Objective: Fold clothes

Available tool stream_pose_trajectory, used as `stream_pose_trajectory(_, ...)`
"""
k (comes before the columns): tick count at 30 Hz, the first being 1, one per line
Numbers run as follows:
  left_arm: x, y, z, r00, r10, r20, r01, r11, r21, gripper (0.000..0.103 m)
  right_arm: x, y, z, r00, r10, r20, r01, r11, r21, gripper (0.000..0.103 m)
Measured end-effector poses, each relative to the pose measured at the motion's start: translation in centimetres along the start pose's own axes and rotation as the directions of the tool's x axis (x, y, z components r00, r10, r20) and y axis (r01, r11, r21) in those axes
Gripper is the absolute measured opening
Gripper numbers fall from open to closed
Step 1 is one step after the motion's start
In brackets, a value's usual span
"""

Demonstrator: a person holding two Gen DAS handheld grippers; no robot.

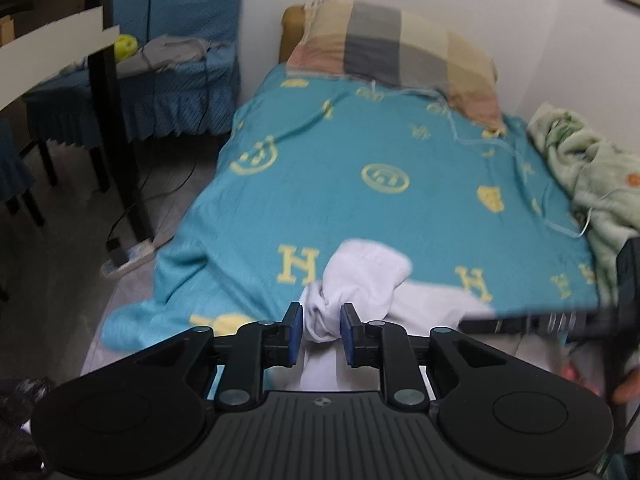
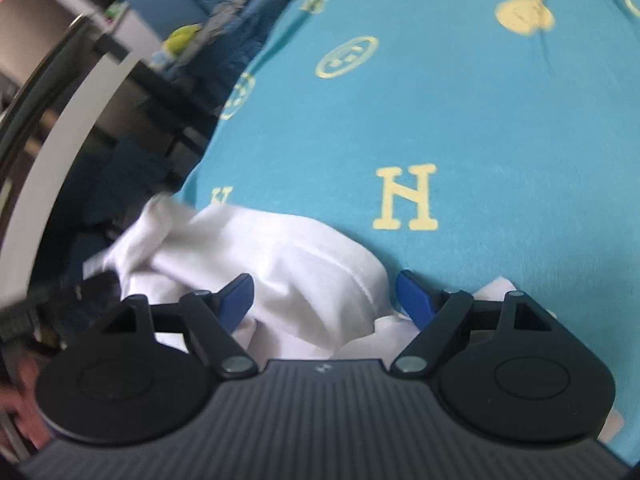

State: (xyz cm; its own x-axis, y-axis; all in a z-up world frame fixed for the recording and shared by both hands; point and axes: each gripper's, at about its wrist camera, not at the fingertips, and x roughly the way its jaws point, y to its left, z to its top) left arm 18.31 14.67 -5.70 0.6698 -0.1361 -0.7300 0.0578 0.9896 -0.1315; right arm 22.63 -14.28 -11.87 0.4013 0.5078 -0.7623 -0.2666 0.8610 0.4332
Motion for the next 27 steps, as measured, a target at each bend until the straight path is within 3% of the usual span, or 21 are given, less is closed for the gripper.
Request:
stream_pose_trajectory(1,-0.1,0.0,0.2,0.999,-0.017,0.028,0.017,1.000,0.005,0.031,0.2,0.2,-0.2,1.000,0.010,-0.011,-0.010,1.000,-0.017,0.080)
stream_pose_trajectory(2,0.0,-0.1,0.3,0.999,-0.030,0.045,0.030,0.999,0.017,0.044,0.4,0.3,-0.4,1.000,0.020,-0.022,-0.021,0.999,-0.034,0.069)
stream_pose_trajectory(3,0.0,-0.2,0.4,0.997,-0.044,0.061,0.042,0.999,0.029,0.048,0.7,0.5,-0.7,0.999,0.030,-0.033,-0.032,0.998,-0.050,0.051)
stream_pose_trajectory(5,0.7,-0.5,0.5,0.996,-0.061,0.068,0.057,0.996,0.062,0.051,0.9,1.1,-1.2,0.999,0.020,-0.046,-0.023,0.996,-0.082,0.028)
stream_pose_trajectory(6,1.3,-0.5,0.5,0.996,-0.070,0.060,0.066,0.995,0.073,0.052,0.7,1.4,-1.6,0.999,0.004,-0.037,-0.008,0.995,-0.100,0.025)
stream_pose_trajectory(8,2.8,-0.6,0.4,0.996,-0.082,0.038,0.078,0.993,0.083,0.056,0.3,1.9,-2.2,1.000,-0.022,-0.016,0.019,0.991,-0.130,0.023)
stream_pose_trajectory(12,5.4,-0.8,-0.1,0.999,-0.026,-0.034,0.029,0.997,0.078,0.057,-1.0,2.1,-2.8,0.999,-0.028,0.023,0.031,0.991,-0.134,0.023)
stream_pose_trajectory(15,5.6,-0.5,-0.2,0.999,-0.034,-0.036,0.037,0.996,0.077,0.058,-1.4,2.0,-3.0,0.999,-0.010,0.035,0.015,0.990,-0.142,0.019)
stream_pose_trajectory(17,5.3,0.1,-0.3,0.999,-0.028,-0.032,0.029,0.998,0.048,0.060,-1.7,1.9,-3.1,0.999,-0.003,0.052,0.011,0.991,-0.137,0.012)
stream_pose_trajectory(22,3.3,1.3,0.3,0.998,-0.069,0.010,0.069,0.997,-0.022,0.060,-3.4,0.5,-2.1,0.990,0.020,0.138,-0.010,0.998,-0.069,0.012)
stream_pose_trajectory(27,-0.3,0.7,0.2,0.992,-0.118,0.038,0.120,0.992,-0.048,0.060,-4.6,0.2,-1.9,0.988,0.041,0.148,-0.036,0.999,-0.036,0.014)
